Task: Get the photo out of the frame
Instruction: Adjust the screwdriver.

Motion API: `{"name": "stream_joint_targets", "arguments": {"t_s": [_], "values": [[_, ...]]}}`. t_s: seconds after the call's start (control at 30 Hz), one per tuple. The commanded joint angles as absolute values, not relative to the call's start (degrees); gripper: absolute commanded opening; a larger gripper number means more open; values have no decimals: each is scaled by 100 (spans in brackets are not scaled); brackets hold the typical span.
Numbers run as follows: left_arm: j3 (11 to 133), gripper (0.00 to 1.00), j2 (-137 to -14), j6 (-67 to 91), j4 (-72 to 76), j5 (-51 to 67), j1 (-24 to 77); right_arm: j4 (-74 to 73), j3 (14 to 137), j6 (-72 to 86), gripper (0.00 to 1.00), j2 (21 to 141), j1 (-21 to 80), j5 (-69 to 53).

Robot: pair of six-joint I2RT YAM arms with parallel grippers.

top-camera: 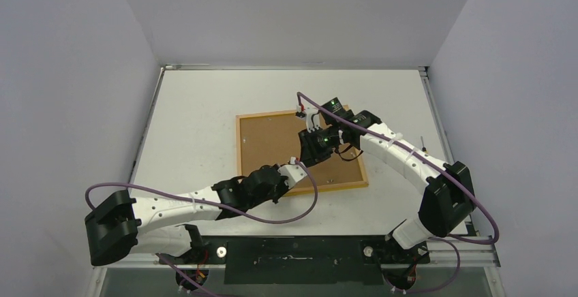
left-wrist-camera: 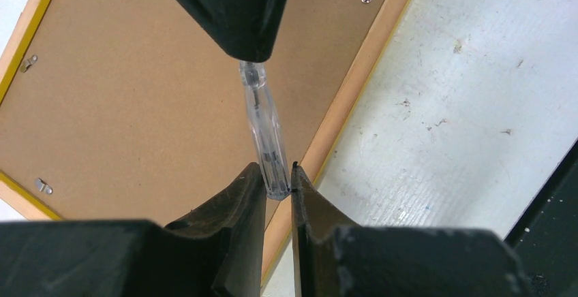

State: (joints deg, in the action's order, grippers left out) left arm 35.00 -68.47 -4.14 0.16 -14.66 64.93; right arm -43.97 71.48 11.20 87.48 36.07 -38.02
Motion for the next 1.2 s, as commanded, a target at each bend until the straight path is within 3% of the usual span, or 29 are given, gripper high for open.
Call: {"name": "stream_joint_targets", "arguments": {"t_s": [0.0, 0.03, 0.1, 0.2, 0.33, 0.47, 0.63, 0.97, 1.17], "values": [[3551, 0, -6827, -527, 246, -1546, 6526, -4173, 7198, 1140, 11, 8648, 3608, -3921], [3553, 0, -6829, -535, 245, -1535, 6523, -4153, 7196, 1163, 6, 8648, 3610, -3909], [3542, 1, -6817, -530, 254, -1564, 6528, -4085, 7182, 1213, 5, 8613, 3597, -3911], [3480, 13, -6727, -466, 347, -1655, 6521, -3840, 7078, 1350, 5, 8473, 3528, -3911], [3358, 44, -6427, -96, 492, -1805, 6502, -3523, 6910, 1547, 5, 8320, 3324, -3909], [3199, 64, -5936, 506, 653, -1832, 6266, -3084, 6637, 1885, 5, 8186, 3080, -3915], [2932, 100, -5132, 2220, 917, -1406, 5394, -1858, 6056, 2685, 5, 7813, 2878, -4102], [2655, 97, -4661, 6441, 2687, 586, 2852, 1469, 4698, 3998, 5, 6620, 2870, -3577], [2227, 100, -5017, 8323, 4767, 764, 2413, 3618, 4186, 4843, 5, 6346, 2971, -3305]]}}
